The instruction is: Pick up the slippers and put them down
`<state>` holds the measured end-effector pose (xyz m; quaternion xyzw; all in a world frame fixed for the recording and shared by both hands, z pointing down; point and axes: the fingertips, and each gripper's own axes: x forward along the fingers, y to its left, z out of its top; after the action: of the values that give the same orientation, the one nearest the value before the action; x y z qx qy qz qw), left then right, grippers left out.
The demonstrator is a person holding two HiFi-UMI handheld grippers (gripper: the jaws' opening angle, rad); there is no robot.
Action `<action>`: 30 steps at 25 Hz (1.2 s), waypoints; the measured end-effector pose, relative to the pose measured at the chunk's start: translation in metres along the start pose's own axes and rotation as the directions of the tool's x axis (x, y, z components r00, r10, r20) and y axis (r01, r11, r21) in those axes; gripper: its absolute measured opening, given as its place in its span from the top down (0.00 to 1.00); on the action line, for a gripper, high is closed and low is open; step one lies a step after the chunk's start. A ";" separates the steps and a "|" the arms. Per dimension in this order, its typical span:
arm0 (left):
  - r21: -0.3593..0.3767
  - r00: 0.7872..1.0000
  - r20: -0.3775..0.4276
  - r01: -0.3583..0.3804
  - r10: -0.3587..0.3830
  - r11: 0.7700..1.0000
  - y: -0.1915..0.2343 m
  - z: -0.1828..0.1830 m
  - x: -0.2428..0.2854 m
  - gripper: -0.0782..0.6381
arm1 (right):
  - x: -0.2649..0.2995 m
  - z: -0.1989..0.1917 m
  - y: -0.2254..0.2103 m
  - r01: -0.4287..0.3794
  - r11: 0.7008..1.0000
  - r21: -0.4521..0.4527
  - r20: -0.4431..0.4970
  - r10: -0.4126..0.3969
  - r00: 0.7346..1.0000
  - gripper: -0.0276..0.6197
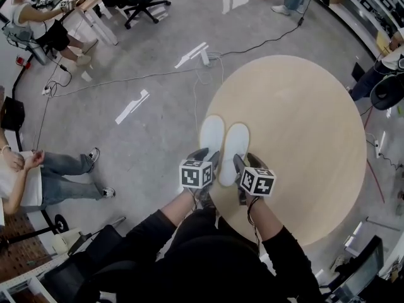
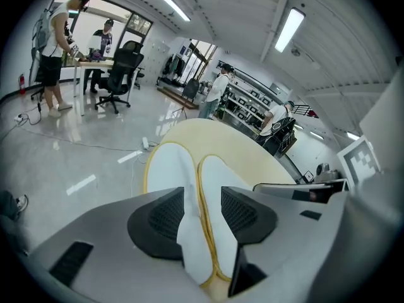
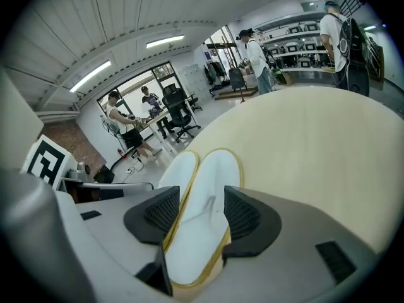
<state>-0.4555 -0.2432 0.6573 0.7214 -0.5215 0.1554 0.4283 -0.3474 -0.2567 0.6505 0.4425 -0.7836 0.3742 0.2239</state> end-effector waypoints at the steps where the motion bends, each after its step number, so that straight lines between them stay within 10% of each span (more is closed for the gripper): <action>1: -0.002 1.000 0.002 0.008 -0.008 1.000 -0.002 -0.001 -0.003 0.63 | -0.003 0.001 0.000 0.004 1.000 -0.003 0.007 -0.004 1.000 0.63; 10: -0.031 0.976 0.007 0.218 -0.218 0.976 -0.068 -0.020 -0.068 0.63 | -0.071 -0.007 0.008 0.000 0.997 0.083 0.095 -0.008 0.995 0.78; 19: 0.121 0.919 0.021 0.389 -0.394 0.913 -0.155 -0.027 -0.114 0.64 | -0.158 -0.004 0.023 -0.049 0.995 0.091 0.211 0.029 0.977 0.88; 26: 0.288 0.857 -0.006 0.495 -0.515 0.820 -0.210 -0.042 -0.151 0.86 | -0.224 0.013 0.037 -0.166 0.986 0.016 0.321 0.152 0.935 0.93; 30: 0.333 0.870 0.005 0.464 -0.493 0.821 -0.247 -0.052 -0.159 0.86 | -0.270 0.019 0.033 -0.202 0.979 -0.031 0.378 0.199 0.904 0.93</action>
<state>-0.2900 -0.0824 0.4685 0.8953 -0.3102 0.0927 0.3061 -0.2393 -0.1183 0.4420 0.4246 -0.8517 0.3060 0.0267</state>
